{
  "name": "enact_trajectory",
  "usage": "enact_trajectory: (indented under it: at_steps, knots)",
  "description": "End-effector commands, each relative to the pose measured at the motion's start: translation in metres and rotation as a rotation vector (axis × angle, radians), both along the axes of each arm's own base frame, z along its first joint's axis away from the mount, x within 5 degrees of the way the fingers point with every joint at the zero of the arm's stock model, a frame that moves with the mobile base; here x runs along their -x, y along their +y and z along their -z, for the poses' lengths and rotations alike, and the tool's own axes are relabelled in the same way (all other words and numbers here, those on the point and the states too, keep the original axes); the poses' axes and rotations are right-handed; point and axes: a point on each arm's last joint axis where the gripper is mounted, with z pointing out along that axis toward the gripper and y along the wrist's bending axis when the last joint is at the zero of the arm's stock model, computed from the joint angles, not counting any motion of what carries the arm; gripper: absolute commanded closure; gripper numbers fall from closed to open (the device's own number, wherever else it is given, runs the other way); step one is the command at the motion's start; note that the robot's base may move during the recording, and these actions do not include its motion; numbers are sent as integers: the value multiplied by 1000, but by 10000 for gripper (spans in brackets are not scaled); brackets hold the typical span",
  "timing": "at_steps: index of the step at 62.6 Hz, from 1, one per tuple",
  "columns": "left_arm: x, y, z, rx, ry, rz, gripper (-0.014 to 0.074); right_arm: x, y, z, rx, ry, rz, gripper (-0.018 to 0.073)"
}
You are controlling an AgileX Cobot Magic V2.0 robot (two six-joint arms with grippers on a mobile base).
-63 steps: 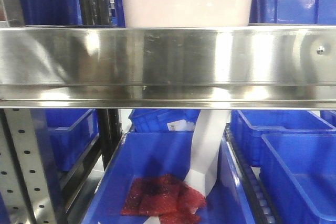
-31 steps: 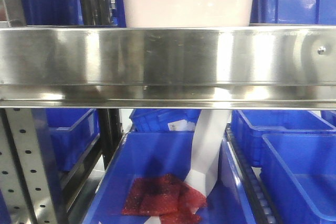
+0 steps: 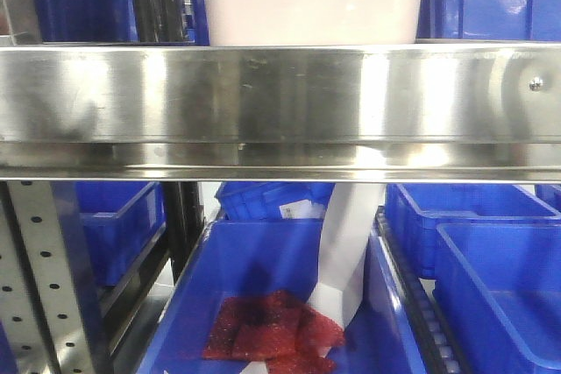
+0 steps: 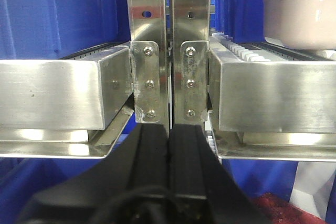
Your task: Grab white bin and place on right shelf
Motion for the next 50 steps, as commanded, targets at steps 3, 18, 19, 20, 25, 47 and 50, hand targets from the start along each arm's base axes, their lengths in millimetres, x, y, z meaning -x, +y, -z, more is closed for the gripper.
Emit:
enact_trajectory:
  at_steps: [3, 18, 19, 20, 25, 47, 50]
  knots:
    - [2, 2, -9, 24, -101, -21, 713, 1, -2, -15, -16, -95, 22, 489]
    - [2, 2, -9, 24, -101, -21, 713, 1, -2, -15, -16, -95, 22, 489]
    - [2, 2, -9, 24, -101, -21, 713, 1, -2, -15, -16, -95, 22, 489]
    - [2, 2, -9, 24, -101, -21, 713, 1, -2, -15, -16, -95, 22, 489]
    - [2, 2, -9, 24, -101, -21, 713, 1, -2, -15, -16, -95, 22, 489]
    - [2, 2, -9, 24, -101, -21, 713, 1, -2, -15, -15, -95, 23, 489]
    - [2, 2, -9, 24, -101, -21, 713, 1, -2, -15, -15, -95, 23, 489]
